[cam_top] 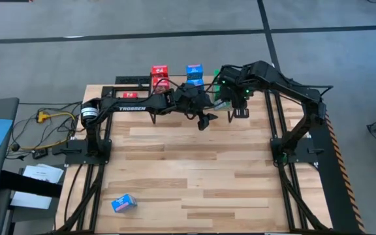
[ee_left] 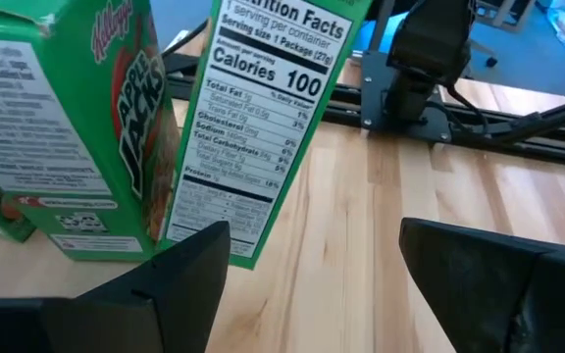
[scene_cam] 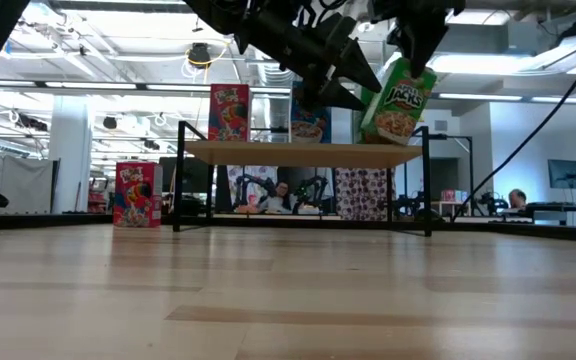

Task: Stack cereal on shelf
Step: Put the green cereal box on the shelf aligned with the other green cereal box

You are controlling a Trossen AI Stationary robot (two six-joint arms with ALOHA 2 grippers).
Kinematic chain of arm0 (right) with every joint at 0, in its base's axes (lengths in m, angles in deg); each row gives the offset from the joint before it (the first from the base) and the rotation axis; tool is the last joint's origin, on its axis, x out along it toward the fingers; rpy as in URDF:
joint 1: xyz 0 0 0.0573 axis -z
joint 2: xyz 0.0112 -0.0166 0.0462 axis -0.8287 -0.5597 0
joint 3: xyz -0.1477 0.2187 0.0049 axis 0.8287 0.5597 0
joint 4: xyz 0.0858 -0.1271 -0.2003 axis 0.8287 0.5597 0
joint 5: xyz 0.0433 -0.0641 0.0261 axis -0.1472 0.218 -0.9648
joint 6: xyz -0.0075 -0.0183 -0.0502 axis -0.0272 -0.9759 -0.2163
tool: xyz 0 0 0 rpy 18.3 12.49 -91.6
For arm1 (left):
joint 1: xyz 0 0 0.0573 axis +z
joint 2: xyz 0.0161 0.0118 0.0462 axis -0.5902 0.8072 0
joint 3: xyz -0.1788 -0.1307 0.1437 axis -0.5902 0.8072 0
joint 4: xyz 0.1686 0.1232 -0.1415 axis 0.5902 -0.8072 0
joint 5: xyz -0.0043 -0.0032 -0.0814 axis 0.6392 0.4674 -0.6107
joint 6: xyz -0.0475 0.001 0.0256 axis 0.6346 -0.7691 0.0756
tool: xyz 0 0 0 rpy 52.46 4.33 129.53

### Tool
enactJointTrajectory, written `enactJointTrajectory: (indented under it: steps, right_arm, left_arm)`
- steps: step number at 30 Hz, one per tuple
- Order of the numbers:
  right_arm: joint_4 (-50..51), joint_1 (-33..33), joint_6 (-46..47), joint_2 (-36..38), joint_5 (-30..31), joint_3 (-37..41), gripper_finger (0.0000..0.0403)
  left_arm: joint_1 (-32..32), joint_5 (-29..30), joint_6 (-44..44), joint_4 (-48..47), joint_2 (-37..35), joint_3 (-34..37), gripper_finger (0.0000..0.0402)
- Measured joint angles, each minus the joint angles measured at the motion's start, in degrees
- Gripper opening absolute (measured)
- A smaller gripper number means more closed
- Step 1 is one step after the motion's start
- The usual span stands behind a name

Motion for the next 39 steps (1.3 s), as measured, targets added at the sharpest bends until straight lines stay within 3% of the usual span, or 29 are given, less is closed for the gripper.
enactJointTrajectory:
  steps: [16,28,39]
  right_arm:
    - [-1.74,0.02,0.72,0.00,0.45,0.00,0.0161]
    - [-2.43,0.07,2.10,0.00,0.69,0.00,0.0216]
    - [-2.18,0.04,2.14,0.00,0.41,0.00,0.0221]
  left_arm:
    - [-1.40,0.11,0.44,0.22,0.00,0.00,0.0286]
    - [-2.98,0.09,0.31,0.76,-0.02,0.00,0.0286]
    - [-3.91,-1.21,-2.23,3.43,-0.04,0.00,0.0286]
